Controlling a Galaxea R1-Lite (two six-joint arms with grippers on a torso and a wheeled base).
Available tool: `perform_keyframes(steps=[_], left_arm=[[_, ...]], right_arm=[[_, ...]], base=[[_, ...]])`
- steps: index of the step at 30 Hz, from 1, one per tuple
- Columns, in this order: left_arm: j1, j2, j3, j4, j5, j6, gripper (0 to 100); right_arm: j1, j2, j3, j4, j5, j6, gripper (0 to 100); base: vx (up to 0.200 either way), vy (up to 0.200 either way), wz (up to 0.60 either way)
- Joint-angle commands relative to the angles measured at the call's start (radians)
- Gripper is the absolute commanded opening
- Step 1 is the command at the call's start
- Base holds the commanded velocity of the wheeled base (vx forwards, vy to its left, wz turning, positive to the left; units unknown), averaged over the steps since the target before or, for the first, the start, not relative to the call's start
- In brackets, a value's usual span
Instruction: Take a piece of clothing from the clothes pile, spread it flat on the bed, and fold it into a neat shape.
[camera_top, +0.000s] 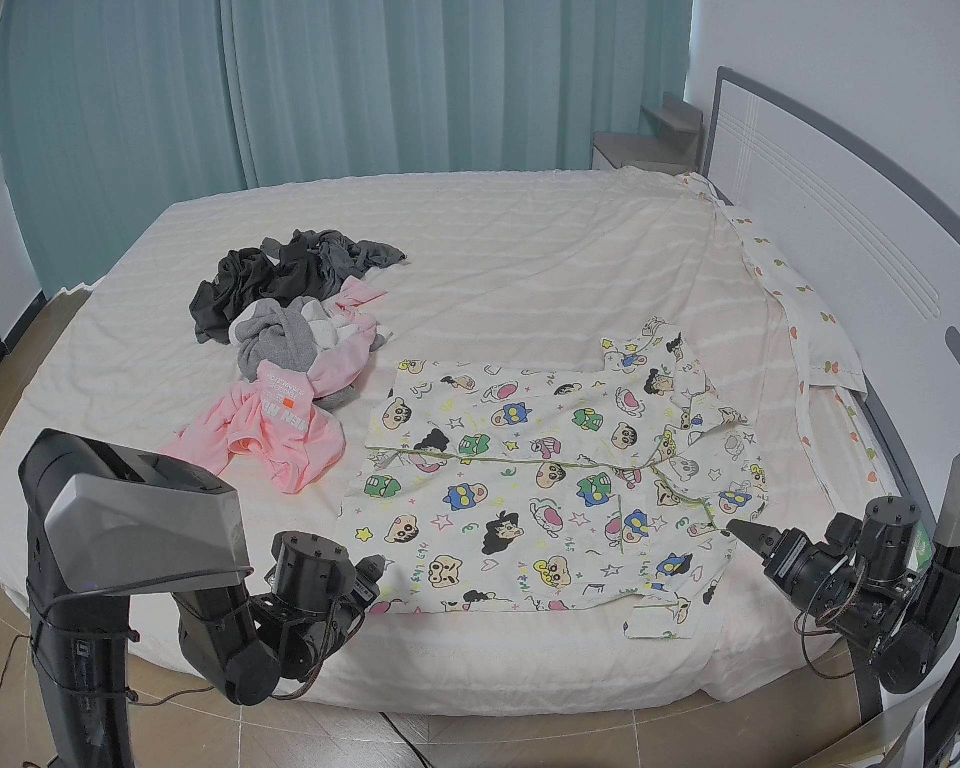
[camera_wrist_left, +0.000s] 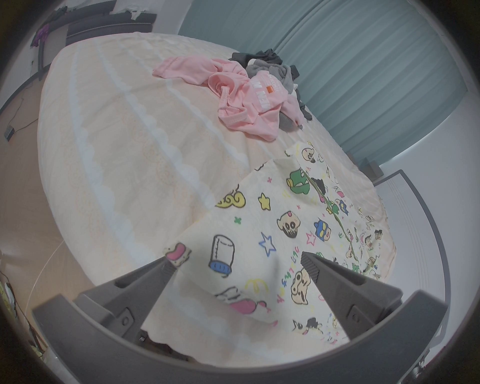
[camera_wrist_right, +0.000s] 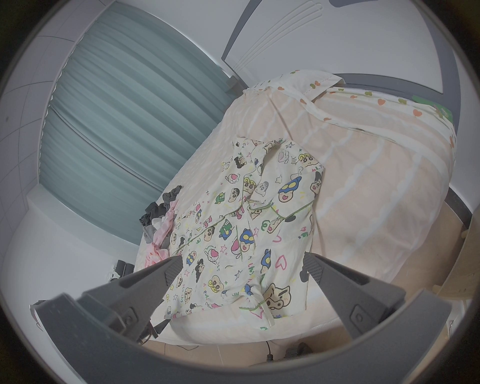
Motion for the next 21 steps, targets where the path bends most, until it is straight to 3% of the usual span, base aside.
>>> perform_keyframes(steps=[1,3,4,11,15,21], left_arm=[[0.005,0.028,-0.018,0.000,0.004,0.001,100],[0.005,0.028,-0.023,0.000,0.004,-0.001,100],[0.006,0.027,-0.024,0.000,0.004,-0.001,0],[0.016,0.027,-0.023,-0.001,0.014,-0.001,0],[0.034,0.010,-0.008,-0.046,0.061,-0.010,0],[0.042,0.010,0.106,-0.205,0.070,-0.004,0]], right_arm=[[0.026,0.015,0.016,0.051,0.002,0.004,100],[0.045,0.021,0.016,0.097,0.005,0.001,100],[0.052,0.027,0.016,0.119,0.005,-0.002,100],[0.041,0.115,0.016,0.131,0.000,-0.010,100],[0.040,0.151,0.016,0.133,0.006,-0.007,100],[0.041,0.225,0.016,0.127,0.019,-0.007,100]], base=[[0.000,0.000,0.00],[0.000,0.000,0.00],[0.000,0.000,0.00],[0.000,0.000,0.00],[0.000,0.000,0.00],[0.000,0.000,0.00]])
